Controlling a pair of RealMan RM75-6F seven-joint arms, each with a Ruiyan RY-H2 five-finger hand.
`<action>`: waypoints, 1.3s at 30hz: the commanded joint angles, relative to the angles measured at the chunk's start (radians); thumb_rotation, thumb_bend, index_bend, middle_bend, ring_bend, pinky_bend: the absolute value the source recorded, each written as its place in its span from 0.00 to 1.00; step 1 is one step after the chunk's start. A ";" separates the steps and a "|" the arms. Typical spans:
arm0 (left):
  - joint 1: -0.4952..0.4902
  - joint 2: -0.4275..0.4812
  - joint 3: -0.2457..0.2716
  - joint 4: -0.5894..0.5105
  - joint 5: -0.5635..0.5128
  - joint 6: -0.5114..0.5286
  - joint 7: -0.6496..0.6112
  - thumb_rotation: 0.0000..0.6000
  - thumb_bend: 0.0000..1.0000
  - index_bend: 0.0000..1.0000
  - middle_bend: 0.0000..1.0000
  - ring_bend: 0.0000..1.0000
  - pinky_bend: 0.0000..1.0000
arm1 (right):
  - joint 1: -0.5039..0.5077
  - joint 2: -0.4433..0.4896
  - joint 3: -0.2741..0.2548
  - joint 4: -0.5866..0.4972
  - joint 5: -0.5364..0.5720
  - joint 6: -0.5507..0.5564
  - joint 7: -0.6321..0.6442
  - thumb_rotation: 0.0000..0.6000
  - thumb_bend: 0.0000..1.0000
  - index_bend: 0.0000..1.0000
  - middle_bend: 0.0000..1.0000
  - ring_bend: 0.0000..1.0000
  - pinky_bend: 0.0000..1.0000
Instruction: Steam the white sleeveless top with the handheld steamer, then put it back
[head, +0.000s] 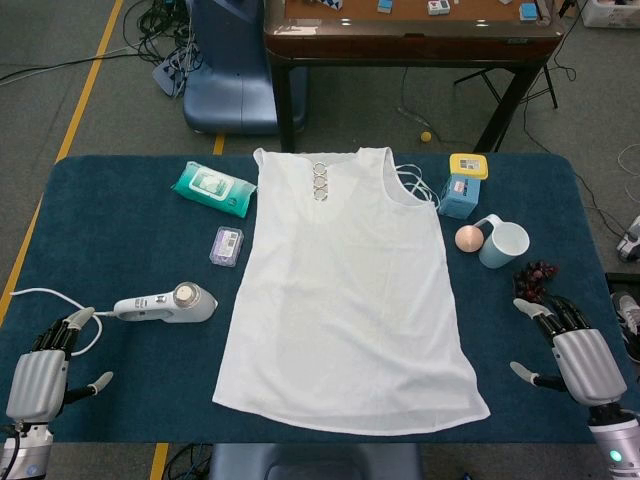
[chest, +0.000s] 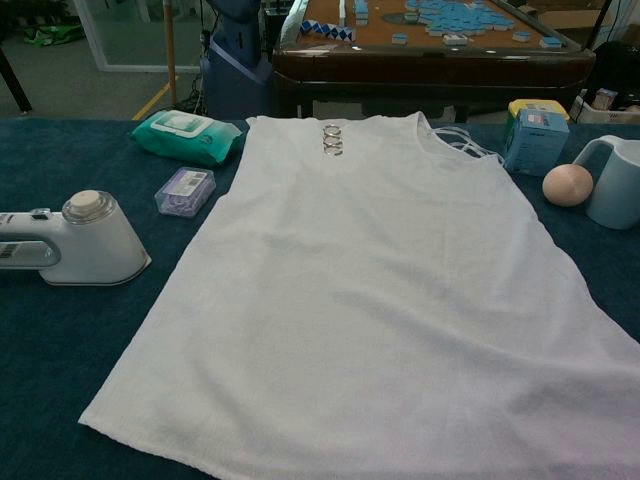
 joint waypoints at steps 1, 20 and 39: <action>0.000 0.000 -0.001 0.000 -0.001 0.000 0.001 1.00 0.04 0.13 0.17 0.15 0.20 | 0.001 0.001 0.001 0.000 0.000 0.001 -0.001 1.00 0.14 0.18 0.27 0.12 0.11; -0.099 -0.007 -0.070 -0.007 -0.051 -0.111 0.041 1.00 0.04 0.13 0.17 0.15 0.20 | 0.014 0.118 0.092 -0.116 0.016 0.078 -0.119 1.00 0.14 0.18 0.25 0.12 0.11; -0.264 -0.151 -0.125 0.115 -0.164 -0.299 0.113 1.00 0.04 0.13 0.17 0.15 0.20 | -0.009 0.122 0.073 -0.098 0.044 0.065 -0.072 1.00 0.14 0.18 0.25 0.12 0.11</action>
